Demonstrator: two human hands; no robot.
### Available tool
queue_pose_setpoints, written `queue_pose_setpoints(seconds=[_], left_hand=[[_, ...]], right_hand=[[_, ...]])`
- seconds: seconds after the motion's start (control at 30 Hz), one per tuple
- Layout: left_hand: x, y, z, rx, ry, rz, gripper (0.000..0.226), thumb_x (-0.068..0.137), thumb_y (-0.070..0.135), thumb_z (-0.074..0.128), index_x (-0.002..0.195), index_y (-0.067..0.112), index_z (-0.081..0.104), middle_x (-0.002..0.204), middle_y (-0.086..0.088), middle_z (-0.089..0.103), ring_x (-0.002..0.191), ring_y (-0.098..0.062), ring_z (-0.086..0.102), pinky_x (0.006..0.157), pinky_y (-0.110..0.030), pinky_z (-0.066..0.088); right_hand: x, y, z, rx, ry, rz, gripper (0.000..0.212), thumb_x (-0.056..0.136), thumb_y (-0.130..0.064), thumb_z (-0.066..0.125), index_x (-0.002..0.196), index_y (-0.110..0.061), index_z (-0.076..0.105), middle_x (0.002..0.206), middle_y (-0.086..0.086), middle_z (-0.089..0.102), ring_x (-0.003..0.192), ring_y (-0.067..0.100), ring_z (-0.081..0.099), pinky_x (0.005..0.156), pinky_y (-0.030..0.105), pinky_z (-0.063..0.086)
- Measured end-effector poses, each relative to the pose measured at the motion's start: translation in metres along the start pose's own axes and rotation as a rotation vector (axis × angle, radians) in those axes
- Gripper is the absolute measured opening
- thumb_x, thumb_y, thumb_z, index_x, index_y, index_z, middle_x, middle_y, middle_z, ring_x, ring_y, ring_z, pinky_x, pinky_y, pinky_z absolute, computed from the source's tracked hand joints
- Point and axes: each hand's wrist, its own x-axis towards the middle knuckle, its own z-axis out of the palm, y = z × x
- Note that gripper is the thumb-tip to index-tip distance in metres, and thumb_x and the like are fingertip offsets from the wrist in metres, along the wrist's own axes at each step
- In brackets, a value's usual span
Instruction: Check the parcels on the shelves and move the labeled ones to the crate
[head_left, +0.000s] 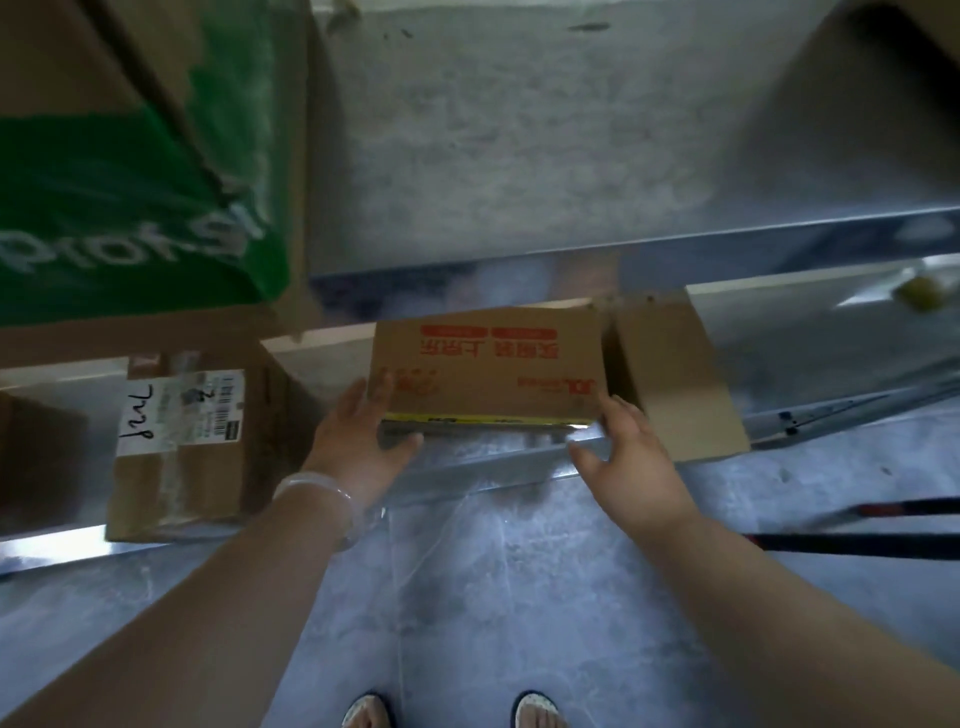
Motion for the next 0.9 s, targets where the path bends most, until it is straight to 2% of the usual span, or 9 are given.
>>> queue_pose_setpoints(seconds=[0.1, 0.2, 0.33, 0.43, 0.53, 0.6, 0.67, 0.8, 0.9], left_hand=[[0.026, 0.001, 0.0, -0.118, 0.046, -0.055, 0.083, 0.077, 0.061, 0.054, 0.151, 0.031, 0.029, 0.152, -0.003, 0.04, 0.139, -0.026, 0.039, 0.116, -0.043, 0.032], [0.032, 0.006, 0.009, -0.233, 0.051, -0.066, 0.074, 0.086, 0.043, 0.064, 0.15, 0.026, 0.033, 0.148, 0.0, 0.044, 0.133, -0.023, 0.046, 0.113, -0.042, 0.037], [0.025, 0.009, 0.015, -0.302, 0.145, -0.087, 0.057, 0.089, 0.029, 0.061, 0.143, 0.033, 0.042, 0.131, -0.003, 0.057, 0.116, -0.024, 0.057, 0.103, -0.037, 0.045], [0.018, 0.003, 0.018, -0.256, 0.181, -0.198, 0.056, 0.091, 0.042, 0.058, 0.143, 0.034, 0.041, 0.129, -0.01, 0.052, 0.113, -0.03, 0.055, 0.104, -0.04, 0.043], [0.01, -0.001, 0.021, -0.237, 0.118, -0.259, 0.065, 0.085, 0.051, 0.064, 0.143, 0.027, 0.044, 0.132, -0.014, 0.049, 0.115, -0.033, 0.054, 0.104, -0.043, 0.044], [0.007, -0.001, 0.024, -0.28, 0.125, -0.271, 0.07, 0.084, 0.046, 0.071, 0.143, 0.022, 0.043, 0.136, -0.012, 0.047, 0.119, -0.033, 0.053, 0.102, -0.041, 0.044], [0.004, 0.0, 0.025, -0.373, 0.158, -0.262, 0.066, 0.083, 0.033, 0.076, 0.14, 0.015, 0.046, 0.135, -0.007, 0.053, 0.117, -0.025, 0.055, 0.093, -0.031, 0.043], [-0.004, -0.004, 0.022, -0.45, 0.211, -0.232, 0.068, 0.079, 0.018, 0.081, 0.137, 0.013, 0.046, 0.127, 0.002, 0.054, 0.104, -0.011, 0.05, 0.082, -0.019, 0.041], [-0.009, -0.009, 0.02, -0.441, 0.19, -0.197, 0.073, 0.073, 0.021, 0.084, 0.137, 0.021, 0.048, 0.132, -0.001, 0.052, 0.112, -0.019, 0.055, 0.092, -0.03, 0.049]], right_hand=[[0.021, 0.004, -0.004, 0.065, 0.023, -0.034, 0.064, 0.089, -0.031, 0.06, 0.148, -0.028, 0.034, 0.149, -0.004, 0.037, 0.133, 0.018, 0.04, 0.11, 0.04, 0.037], [0.038, 0.005, -0.007, 0.096, -0.042, 0.004, 0.066, 0.093, -0.027, 0.058, 0.152, -0.023, 0.026, 0.156, 0.0, 0.028, 0.143, 0.017, 0.027, 0.116, 0.03, 0.023], [0.047, 0.006, -0.011, 0.32, -0.125, 0.1, 0.063, 0.097, -0.018, 0.055, 0.152, -0.016, 0.024, 0.134, -0.009, 0.045, 0.125, 0.008, 0.041, 0.095, 0.011, 0.026], [0.052, 0.014, -0.006, 0.299, -0.033, 0.185, 0.067, 0.095, -0.026, 0.059, 0.152, -0.015, 0.026, 0.149, 0.004, 0.04, 0.135, 0.019, 0.04, 0.104, 0.019, 0.029], [0.055, 0.019, 0.001, 0.187, 0.015, 0.226, 0.059, 0.089, -0.029, 0.062, 0.144, -0.016, 0.043, 0.136, 0.009, 0.053, 0.119, 0.024, 0.054, 0.097, 0.025, 0.04], [0.059, 0.018, 0.004, 0.193, 0.027, 0.22, 0.055, 0.088, -0.025, 0.064, 0.139, -0.013, 0.048, 0.124, 0.006, 0.059, 0.108, 0.021, 0.057, 0.086, 0.021, 0.039], [0.062, 0.013, 0.004, 0.241, 0.045, 0.23, 0.052, 0.088, -0.023, 0.065, 0.135, -0.01, 0.049, 0.112, 0.002, 0.059, 0.101, 0.019, 0.056, 0.083, 0.021, 0.038], [0.058, 0.006, 0.003, 0.379, 0.108, 0.275, 0.05, 0.087, -0.033, 0.066, 0.13, -0.015, 0.047, 0.111, 0.003, 0.062, 0.098, 0.021, 0.06, 0.083, 0.029, 0.045], [0.045, 0.001, -0.002, 0.416, 0.142, 0.24, 0.044, 0.087, -0.035, 0.065, 0.126, -0.02, 0.049, 0.108, 0.002, 0.064, 0.099, 0.02, 0.061, 0.087, 0.034, 0.049]])
